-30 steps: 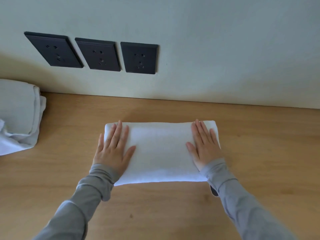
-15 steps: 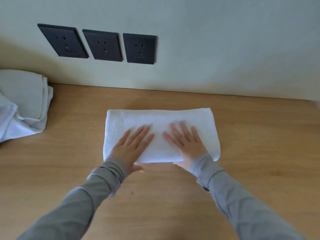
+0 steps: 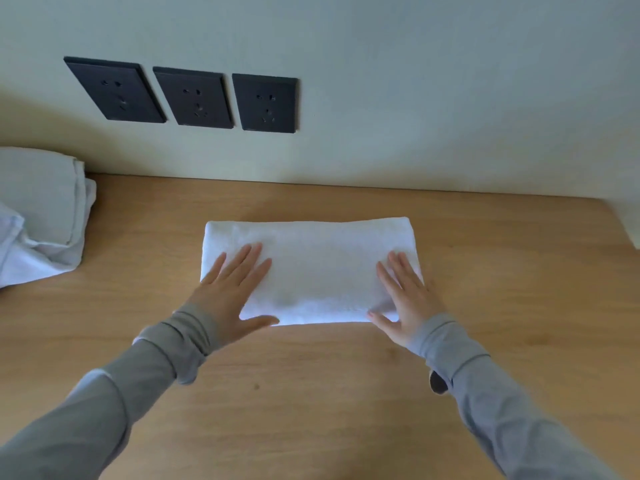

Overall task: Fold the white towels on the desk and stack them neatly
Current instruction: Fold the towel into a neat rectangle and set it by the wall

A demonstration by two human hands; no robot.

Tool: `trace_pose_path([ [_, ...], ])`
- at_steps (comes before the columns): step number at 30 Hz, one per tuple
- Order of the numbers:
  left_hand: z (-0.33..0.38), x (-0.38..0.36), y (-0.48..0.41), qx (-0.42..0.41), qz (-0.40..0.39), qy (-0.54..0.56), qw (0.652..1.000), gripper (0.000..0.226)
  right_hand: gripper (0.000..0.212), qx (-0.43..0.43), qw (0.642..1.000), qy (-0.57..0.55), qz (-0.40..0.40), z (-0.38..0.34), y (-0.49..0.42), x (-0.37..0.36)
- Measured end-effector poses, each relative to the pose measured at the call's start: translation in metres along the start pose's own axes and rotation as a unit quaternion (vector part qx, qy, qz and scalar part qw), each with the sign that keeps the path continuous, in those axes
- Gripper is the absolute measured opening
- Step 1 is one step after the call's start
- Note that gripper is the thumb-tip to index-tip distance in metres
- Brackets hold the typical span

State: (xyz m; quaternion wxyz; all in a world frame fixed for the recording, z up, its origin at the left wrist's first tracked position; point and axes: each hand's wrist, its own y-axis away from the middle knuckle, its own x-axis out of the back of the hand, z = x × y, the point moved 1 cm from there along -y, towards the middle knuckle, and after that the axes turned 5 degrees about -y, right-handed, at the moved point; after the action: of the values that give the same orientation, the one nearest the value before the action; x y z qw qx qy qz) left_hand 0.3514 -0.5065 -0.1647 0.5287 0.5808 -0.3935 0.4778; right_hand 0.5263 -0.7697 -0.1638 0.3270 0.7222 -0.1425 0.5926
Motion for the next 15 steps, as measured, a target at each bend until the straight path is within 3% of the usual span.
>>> trace_pose_path([
  [4,0.060,0.007,-0.031,0.080,0.088,0.019,0.993,0.067,0.053,0.057,0.985,-0.119,0.111,-0.062,-0.043,0.019],
  [7,0.081,-0.004,-0.059,0.084,0.063,-0.011,0.994,0.060,0.050,0.049,0.993,-0.085,0.069,-0.086,-0.078,0.010],
  [12,0.010,-0.025,-0.042,0.163,0.113,0.024,0.980,0.071,0.058,-0.031,0.992,-0.066,0.099,-0.025,-0.068,-0.011],
  [15,-0.018,-0.036,-0.027,0.196,0.086,0.079,0.974,0.070,0.059,-0.070,0.990,-0.063,0.100,0.000,-0.062,-0.016],
])
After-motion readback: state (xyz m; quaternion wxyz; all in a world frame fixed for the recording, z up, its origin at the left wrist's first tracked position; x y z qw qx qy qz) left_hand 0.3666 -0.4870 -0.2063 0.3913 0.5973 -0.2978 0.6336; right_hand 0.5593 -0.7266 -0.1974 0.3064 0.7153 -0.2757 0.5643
